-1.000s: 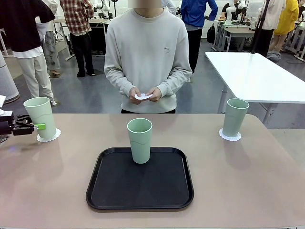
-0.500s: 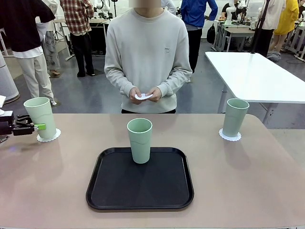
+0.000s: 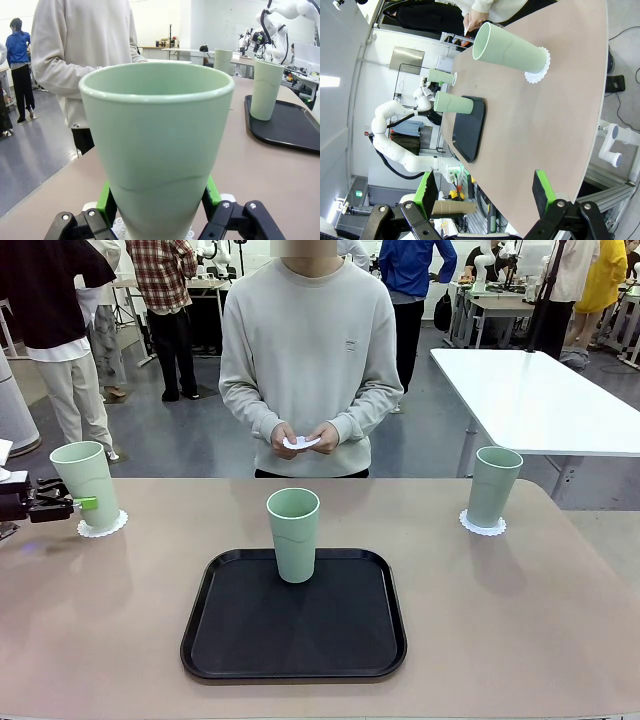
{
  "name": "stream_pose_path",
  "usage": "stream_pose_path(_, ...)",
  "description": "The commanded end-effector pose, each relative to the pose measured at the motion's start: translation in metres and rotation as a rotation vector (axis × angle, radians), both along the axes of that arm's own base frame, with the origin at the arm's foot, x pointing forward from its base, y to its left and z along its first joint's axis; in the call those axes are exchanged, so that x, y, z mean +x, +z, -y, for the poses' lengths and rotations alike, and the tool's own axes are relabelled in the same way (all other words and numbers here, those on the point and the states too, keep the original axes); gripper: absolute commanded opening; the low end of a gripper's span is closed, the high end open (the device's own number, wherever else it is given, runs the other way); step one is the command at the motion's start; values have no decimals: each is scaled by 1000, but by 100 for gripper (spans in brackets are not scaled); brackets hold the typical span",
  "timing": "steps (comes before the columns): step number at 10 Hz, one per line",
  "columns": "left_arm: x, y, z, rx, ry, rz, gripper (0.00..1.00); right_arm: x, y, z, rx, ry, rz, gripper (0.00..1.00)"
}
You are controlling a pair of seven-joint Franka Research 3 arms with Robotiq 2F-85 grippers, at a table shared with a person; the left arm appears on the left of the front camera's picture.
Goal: Place coasters on the table and set cups on them.
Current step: Take one Reusable plastic cup from the Flat Tray and place it on a coaster set by the human.
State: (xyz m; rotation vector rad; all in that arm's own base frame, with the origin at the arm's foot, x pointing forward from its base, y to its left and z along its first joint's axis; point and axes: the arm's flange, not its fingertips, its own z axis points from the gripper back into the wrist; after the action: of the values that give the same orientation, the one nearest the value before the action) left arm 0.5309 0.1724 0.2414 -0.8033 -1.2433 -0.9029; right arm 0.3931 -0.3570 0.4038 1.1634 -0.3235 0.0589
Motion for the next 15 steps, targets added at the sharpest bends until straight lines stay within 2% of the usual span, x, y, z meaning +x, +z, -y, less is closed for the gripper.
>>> stream_pose_path(1,12,-7,-10,-24,11,43,84,0,1,0,4,10,1,100)
stream_pose_path(6,13,-15,-13,-39,-16,12,84,0,1,0,4,10,1,100)
stream_pose_path(14,7,-24,-4,-12,-65,6,84,0,1,0,4,10,1,100)
stream_pose_path(15,7,-24,-3,-11,-74,2,100,0,1,0,4,10,1,100)
